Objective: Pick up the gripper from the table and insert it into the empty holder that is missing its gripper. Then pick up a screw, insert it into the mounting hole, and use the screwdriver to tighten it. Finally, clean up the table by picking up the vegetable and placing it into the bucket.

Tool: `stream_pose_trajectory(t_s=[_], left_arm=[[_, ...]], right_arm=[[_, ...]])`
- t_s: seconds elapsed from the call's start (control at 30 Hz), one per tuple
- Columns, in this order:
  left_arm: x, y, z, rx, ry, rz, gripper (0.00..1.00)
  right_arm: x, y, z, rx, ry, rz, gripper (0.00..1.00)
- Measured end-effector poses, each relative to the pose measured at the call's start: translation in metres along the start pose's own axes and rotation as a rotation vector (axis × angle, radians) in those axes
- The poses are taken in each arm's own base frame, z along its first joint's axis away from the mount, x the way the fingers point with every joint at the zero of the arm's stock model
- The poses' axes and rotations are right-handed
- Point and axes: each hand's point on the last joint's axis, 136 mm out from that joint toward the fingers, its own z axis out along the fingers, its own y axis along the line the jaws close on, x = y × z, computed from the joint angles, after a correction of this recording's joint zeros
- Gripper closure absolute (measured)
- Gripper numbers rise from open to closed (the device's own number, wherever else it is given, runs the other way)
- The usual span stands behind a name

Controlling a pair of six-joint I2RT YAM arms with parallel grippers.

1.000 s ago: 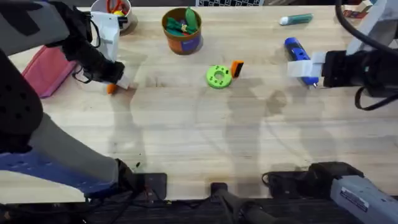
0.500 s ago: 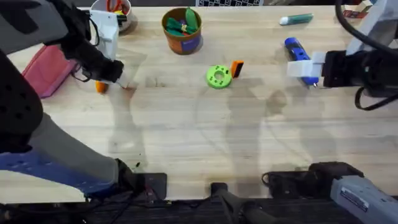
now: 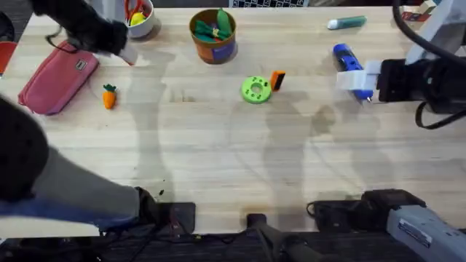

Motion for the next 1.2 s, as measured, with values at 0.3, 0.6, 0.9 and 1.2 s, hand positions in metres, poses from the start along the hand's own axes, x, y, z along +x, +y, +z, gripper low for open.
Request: stream_pose_trajectory(t_s=[0.3, 0.6, 0.9, 1.2], left_arm=[[0.007, -0.019, -0.096, -0.092, -0.189, -0.048, 0.538], [0.020, -0.032, -0.111, -0.099, -0.250, -0.133, 0.004], [0.056, -0.066, -0.120, -0.109, -0.420, -0.202, 0.004], [0.071, -0.072, -0.124, -0.111, -0.476, -0.252, 0.001]], right_arm=[[0.000, 0.000, 0.000, 0.000, 0.000, 0.000, 0.008], [0.000, 0.000, 0.000, 0.000, 0.000, 0.000, 0.007], [0.000, 0.000, 0.000, 0.000, 0.000, 0.000, 0.007], [0.000, 0.000, 0.000, 0.000, 0.000, 0.000, 0.007]])
